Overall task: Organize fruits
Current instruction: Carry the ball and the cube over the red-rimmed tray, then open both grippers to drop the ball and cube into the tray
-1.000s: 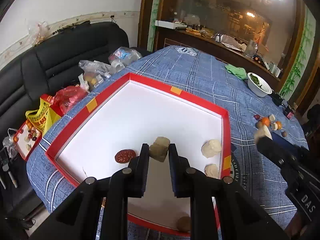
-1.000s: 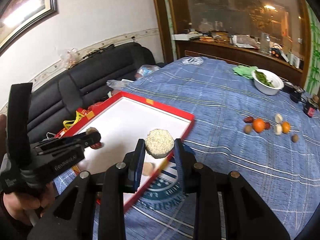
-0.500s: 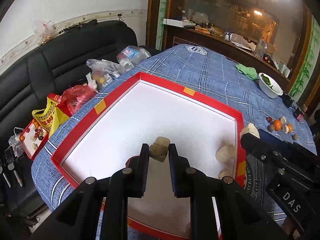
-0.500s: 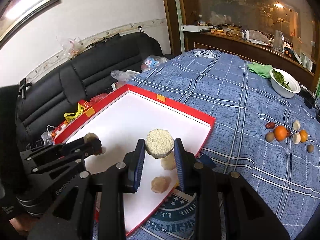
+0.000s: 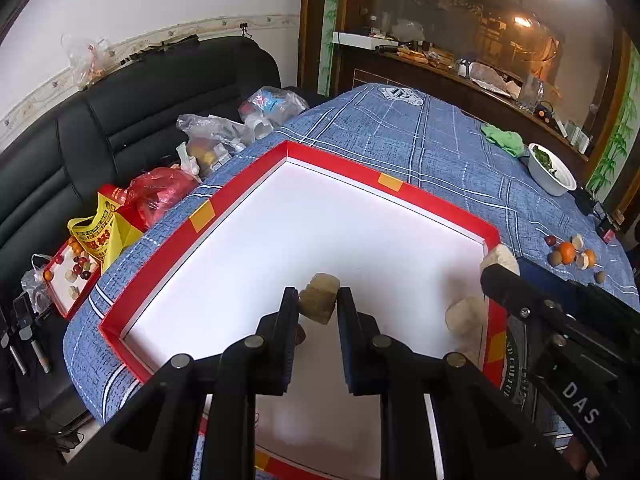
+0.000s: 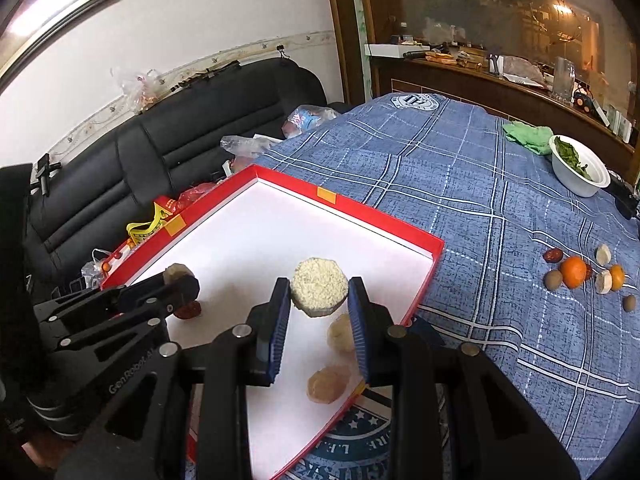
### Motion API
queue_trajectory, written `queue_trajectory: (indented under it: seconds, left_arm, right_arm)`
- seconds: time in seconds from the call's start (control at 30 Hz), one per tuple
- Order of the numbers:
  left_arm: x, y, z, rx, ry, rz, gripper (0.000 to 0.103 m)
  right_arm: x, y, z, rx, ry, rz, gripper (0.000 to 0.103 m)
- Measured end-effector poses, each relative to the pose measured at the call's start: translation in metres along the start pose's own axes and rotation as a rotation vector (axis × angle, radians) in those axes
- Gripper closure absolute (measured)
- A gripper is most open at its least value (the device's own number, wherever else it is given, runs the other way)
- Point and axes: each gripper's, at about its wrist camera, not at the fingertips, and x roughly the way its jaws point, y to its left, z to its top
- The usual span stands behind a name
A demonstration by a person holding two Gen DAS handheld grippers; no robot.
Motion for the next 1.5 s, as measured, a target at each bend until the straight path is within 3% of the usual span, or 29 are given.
queue_trajectory:
  seconds: [1.5]
  left_arm:
    - [0.031, 0.003, 0.021, -0.01, 0.026, 0.077, 0.085]
  right_arm:
    - [0.045, -0.004, 0.013, -0.007, 0.052, 0.004, 0.071]
